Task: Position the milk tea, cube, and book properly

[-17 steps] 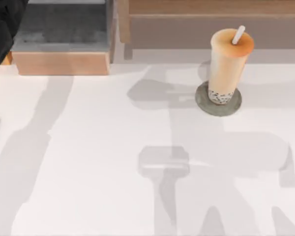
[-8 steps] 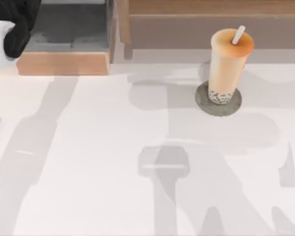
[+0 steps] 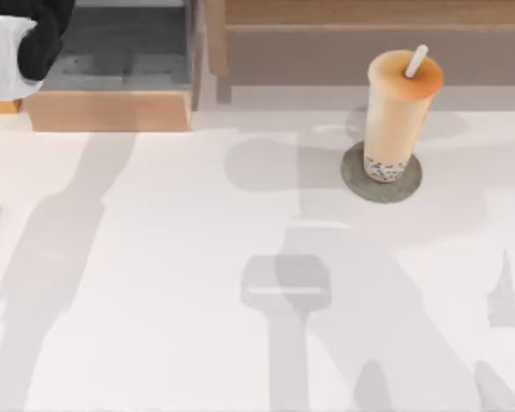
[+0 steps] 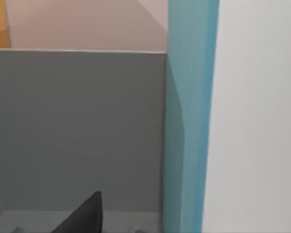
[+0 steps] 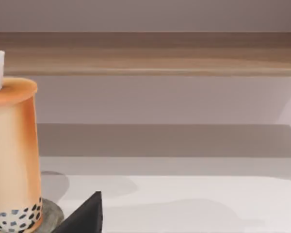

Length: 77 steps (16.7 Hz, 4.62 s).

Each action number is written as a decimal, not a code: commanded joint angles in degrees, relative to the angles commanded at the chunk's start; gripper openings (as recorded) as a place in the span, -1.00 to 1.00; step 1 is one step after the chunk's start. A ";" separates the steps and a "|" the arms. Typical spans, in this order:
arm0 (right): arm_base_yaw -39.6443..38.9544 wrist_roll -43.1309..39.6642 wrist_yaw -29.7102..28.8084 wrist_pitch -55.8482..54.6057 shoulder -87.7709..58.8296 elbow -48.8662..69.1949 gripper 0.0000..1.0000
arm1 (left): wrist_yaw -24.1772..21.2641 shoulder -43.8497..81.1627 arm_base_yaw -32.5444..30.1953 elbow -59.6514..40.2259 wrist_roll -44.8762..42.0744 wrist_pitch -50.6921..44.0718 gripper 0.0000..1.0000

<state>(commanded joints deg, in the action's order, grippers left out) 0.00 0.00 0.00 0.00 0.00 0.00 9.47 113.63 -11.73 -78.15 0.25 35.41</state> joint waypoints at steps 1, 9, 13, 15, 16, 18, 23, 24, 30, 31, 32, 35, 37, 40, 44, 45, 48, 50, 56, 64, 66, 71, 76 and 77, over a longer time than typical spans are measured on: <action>0.00 0.00 0.00 0.00 0.00 0.00 1.00 | -0.08 0.70 0.07 -1.02 0.00 -0.33 1.00; 0.00 0.00 0.00 0.00 0.00 0.00 1.00 | -0.14 1.37 0.12 -1.97 0.01 -0.60 0.55; 0.00 0.00 0.00 0.00 0.00 0.00 1.00 | -0.14 1.37 0.12 -1.97 0.01 -0.60 -0.06; 0.00 0.00 0.00 0.00 0.00 0.00 1.00 | -0.14 1.37 0.12 -1.97 0.01 -0.60 -0.36; 0.00 0.00 0.00 0.00 0.00 0.00 1.00 | -0.14 1.37 0.12 -1.97 0.01 -0.60 -0.51; 0.00 0.00 0.00 0.00 0.00 0.00 1.00 | -0.14 1.37 0.12 -1.97 0.01 -0.60 -0.81; 0.00 0.00 0.00 0.00 0.00 0.00 1.00 | -0.14 1.37 0.12 -1.97 0.01 -0.60 -1.00; 0.00 0.00 0.00 0.00 0.00 0.00 1.00 | -0.14 1.37 0.12 -1.97 0.01 -0.60 -1.00; 0.00 0.00 0.00 0.00 0.00 0.00 1.00 | -0.06 0.53 -0.06 -1.54 -0.07 -0.91 -1.00; 0.00 0.00 0.00 0.00 0.00 0.00 1.00 | 0.01 -0.19 -0.12 -1.13 -0.08 -1.22 -1.00; 0.00 0.00 0.00 0.00 0.00 0.00 1.00 | 0.08 -0.89 -0.18 -0.72 -0.08 -1.53 -1.00; 0.00 0.00 0.00 0.00 0.00 0.00 1.00 | 0.14 -1.50 -0.23 -0.39 -0.09 -1.79 -1.00; 0.00 0.00 0.00 0.00 0.00 0.00 1.00 | 0.16 -1.25 -0.06 -0.60 -0.16 -1.71 -1.00; 0.00 0.00 0.00 0.00 0.00 0.00 1.00 | -2.38 -2.28 0.67 0.14 -1.97 -1.45 -1.00; 0.00 0.00 0.00 0.00 0.00 0.00 1.00 | -12.26 -7.26 4.38 3.10 -7.91 -0.93 -1.00; 0.00 0.00 0.00 0.00 0.00 0.00 1.00 | -15.75 -9.17 5.77 4.11 -9.76 -0.82 -1.00; 0.00 0.00 0.00 0.00 0.00 0.00 1.00 | -28.10 -15.79 10.83 7.68 -16.29 -0.51 -1.00; 0.00 0.00 0.00 0.00 0.00 0.00 1.00 | -35.70 -19.76 14.80 10.20 -21.66 -0.18 -1.00; 0.00 0.00 0.00 0.00 0.00 0.00 1.00 | -50.77 -29.48 28.08 20.47 -44.23 0.80 -1.00; 0.00 0.00 0.00 0.00 0.00 0.00 1.00 | -52.00 -25.41 43.76 40.47 -88.46 0.19 -1.00; 0.00 0.00 0.00 0.00 0.00 0.00 1.00 | -50.51 -22.81 46.74 45.37 -98.00 0.02 -1.00; 0.00 0.00 0.00 0.00 0.00 0.00 1.00 | -46.70 -18.65 51.60 54.43 -113.12 -0.65 -1.00; 0.00 0.00 0.00 0.00 0.00 0.00 1.00 | -45.90 -18.18 52.25 55.91 -115.39 -0.82 -1.00; 0.00 0.00 0.00 0.00 0.00 0.00 1.00 | -45.90 -18.18 52.25 55.91 -115.39 -0.82 -1.00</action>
<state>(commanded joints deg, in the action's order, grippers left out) 0.00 0.00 0.00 0.00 0.00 0.00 -36.42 95.45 40.51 -22.24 -115.14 34.59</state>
